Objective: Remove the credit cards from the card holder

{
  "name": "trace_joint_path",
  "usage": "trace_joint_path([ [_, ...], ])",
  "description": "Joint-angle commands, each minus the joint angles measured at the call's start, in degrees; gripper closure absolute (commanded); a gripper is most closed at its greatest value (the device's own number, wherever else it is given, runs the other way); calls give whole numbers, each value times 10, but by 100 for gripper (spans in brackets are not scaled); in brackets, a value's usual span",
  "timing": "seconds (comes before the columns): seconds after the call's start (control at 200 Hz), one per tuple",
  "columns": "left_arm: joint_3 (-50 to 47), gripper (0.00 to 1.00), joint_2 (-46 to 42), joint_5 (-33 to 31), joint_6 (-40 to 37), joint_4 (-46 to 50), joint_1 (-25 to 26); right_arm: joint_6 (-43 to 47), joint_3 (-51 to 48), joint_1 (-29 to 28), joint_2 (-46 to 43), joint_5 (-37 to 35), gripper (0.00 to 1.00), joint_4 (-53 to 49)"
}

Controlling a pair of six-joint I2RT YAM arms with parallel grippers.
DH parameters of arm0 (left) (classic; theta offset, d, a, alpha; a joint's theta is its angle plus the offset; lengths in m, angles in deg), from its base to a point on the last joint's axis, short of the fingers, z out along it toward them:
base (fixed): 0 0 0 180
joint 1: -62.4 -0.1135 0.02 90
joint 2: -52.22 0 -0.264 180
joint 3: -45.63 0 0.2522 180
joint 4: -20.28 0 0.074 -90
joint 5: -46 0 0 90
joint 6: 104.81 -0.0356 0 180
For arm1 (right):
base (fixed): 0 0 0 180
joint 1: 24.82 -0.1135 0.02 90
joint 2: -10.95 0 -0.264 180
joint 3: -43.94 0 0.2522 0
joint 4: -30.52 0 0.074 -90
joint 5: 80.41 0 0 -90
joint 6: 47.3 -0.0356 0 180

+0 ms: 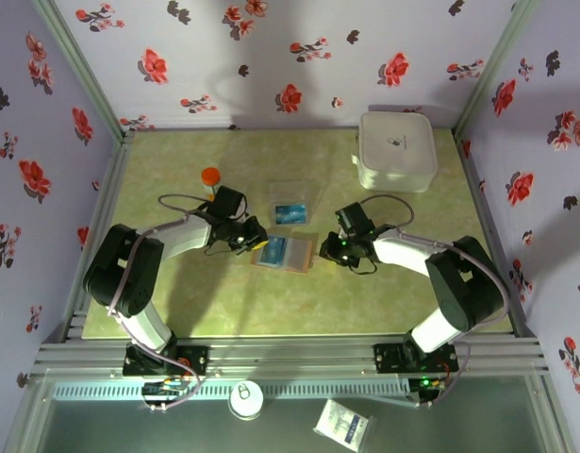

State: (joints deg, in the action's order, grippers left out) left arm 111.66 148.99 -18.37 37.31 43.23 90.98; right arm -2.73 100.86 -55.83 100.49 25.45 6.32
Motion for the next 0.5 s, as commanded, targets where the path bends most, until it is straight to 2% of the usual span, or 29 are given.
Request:
trace_joint_path([
  [0.0,-9,88,7,6,-16,-3,-4,8,13,2,-1,-1,84,-11],
  [0.23,-27,88,7,7,-6,-17,-5,22,44,2,27,-6,94,-15],
  [0.495,-38,89,2,1,-3,-21,-6,34,57,3,43,-22,94,-42],
])
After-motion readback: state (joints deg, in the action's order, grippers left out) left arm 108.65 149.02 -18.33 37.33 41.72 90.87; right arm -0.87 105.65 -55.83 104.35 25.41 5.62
